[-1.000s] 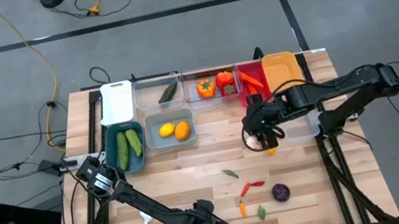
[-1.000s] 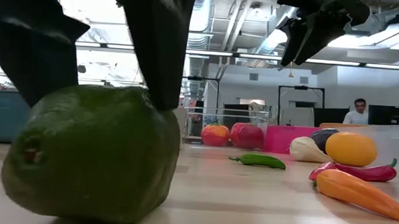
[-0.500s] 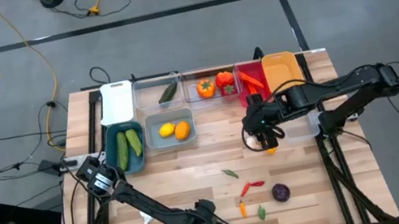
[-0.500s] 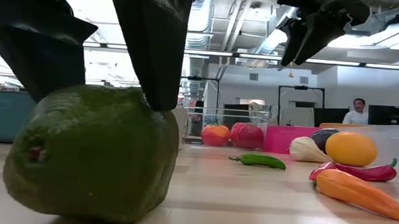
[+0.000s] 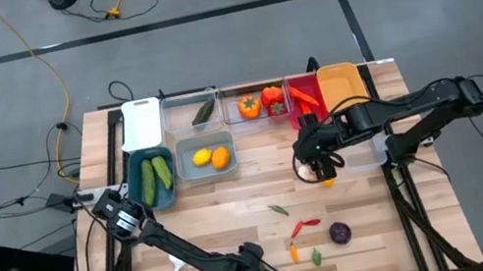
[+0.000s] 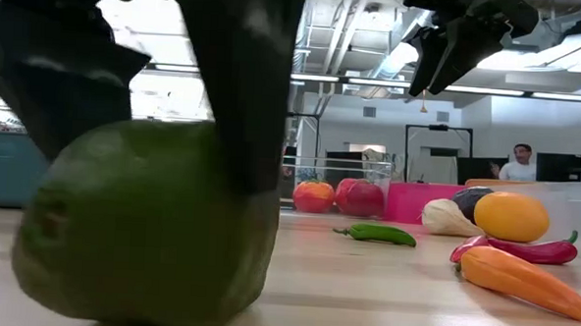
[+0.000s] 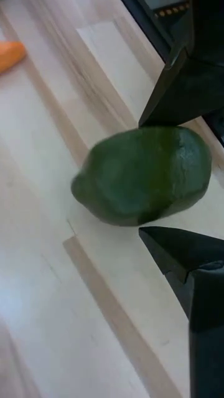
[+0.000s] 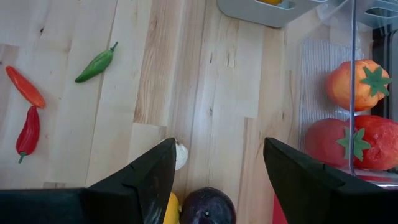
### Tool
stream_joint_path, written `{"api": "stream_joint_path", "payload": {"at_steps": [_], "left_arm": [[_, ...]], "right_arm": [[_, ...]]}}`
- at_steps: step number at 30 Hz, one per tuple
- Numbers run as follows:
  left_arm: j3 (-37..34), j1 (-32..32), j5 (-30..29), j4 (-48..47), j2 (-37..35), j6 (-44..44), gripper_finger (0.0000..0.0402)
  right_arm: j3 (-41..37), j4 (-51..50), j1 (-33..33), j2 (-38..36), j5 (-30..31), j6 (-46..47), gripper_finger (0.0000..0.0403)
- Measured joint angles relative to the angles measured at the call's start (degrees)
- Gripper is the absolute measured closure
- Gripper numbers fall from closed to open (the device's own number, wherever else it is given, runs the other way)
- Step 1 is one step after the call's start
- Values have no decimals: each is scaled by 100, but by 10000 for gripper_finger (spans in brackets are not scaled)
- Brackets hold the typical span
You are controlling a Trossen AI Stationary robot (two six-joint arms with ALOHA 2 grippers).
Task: Sort produce into baskets
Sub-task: Put the lime into the white bin
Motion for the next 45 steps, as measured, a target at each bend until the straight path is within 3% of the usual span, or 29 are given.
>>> {"api": "stream_joint_path", "payload": {"at_steps": [4,13,22,26,31,36,45], "left_arm": [[-5,51,250,-97,65,-24,150],[-2,76,79,-117,60,-10,154],[-2,78,144,-128,56,1,239],[21,100,194,-334,2,160,241],[179,260,222,-1099,-420,1017,223],[184,754,-3,-2212,-1124,2431,223],[184,2300,-1511,-3594,-2539,5063,223]], "right_arm": [[2,-1,1,-1,-3,2,132],[2,-2,1,-1,-1,0,132],[2,-3,1,-1,-1,0,132],[2,-16,1,-1,-1,0,132],[2,-32,1,-1,2,0,132],[2,-34,1,-1,2,159,132],[2,-10,1,-1,2,168,132]]}}
